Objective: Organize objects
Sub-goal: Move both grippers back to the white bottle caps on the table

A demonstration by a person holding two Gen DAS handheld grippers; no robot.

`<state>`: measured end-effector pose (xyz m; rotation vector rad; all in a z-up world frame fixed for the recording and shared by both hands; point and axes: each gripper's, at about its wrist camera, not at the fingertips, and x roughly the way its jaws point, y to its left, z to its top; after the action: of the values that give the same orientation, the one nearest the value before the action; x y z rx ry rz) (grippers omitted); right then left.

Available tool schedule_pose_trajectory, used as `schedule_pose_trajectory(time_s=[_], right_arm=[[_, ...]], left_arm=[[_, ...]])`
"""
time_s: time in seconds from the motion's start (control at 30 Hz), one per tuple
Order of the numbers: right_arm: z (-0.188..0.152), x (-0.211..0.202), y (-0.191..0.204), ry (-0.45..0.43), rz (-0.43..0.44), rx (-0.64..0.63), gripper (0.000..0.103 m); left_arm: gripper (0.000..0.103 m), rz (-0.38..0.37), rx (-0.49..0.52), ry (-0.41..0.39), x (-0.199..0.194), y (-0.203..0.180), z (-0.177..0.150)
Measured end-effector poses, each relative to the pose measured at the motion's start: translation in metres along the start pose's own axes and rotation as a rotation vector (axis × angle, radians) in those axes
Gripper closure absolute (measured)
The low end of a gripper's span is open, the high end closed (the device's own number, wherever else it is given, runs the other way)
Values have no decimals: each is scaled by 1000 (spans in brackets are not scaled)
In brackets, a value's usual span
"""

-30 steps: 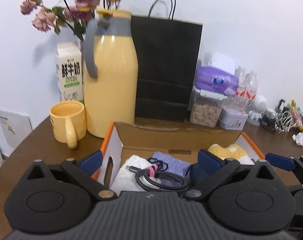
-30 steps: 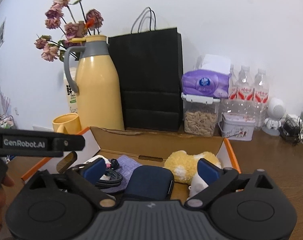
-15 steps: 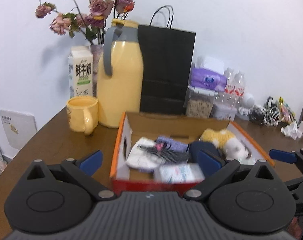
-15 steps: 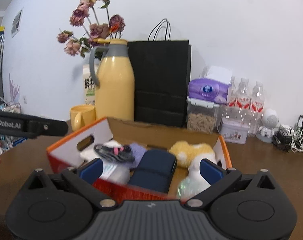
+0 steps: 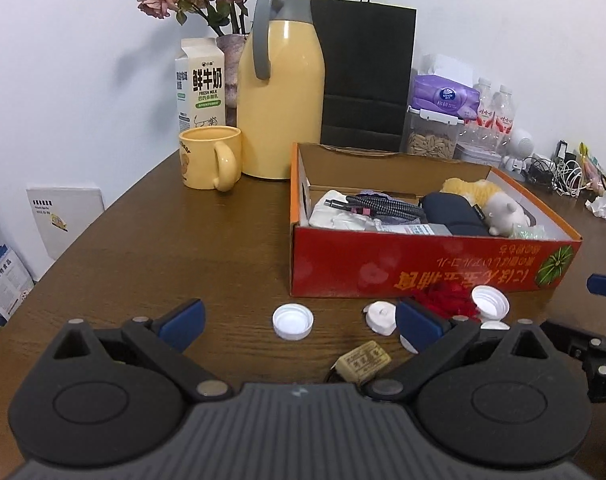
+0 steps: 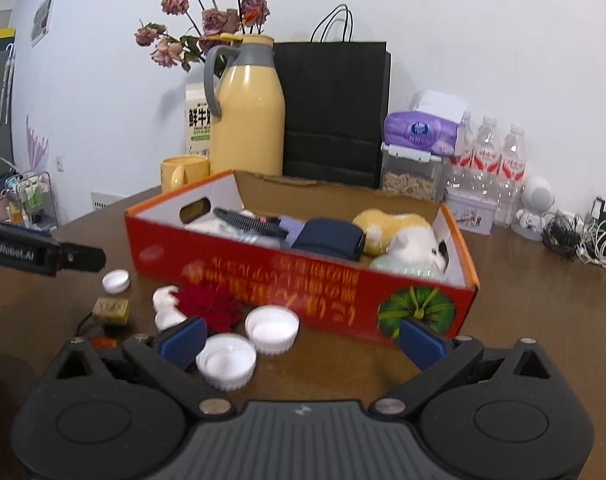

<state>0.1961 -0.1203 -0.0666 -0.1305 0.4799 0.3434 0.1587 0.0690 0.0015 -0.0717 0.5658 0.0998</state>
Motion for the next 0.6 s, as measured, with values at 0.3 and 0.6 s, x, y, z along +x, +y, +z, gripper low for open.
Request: schedule_pose_trajectory(time_s=[0.3,0.6], right_arm=[[-12,6,11,56,34,-21,13],[-13,24,21,111,83,-7,36]], left_arm=[[0,29,28,-19,-2,-1,-24],[0,-2,-12,-30,-2,6,-25]])
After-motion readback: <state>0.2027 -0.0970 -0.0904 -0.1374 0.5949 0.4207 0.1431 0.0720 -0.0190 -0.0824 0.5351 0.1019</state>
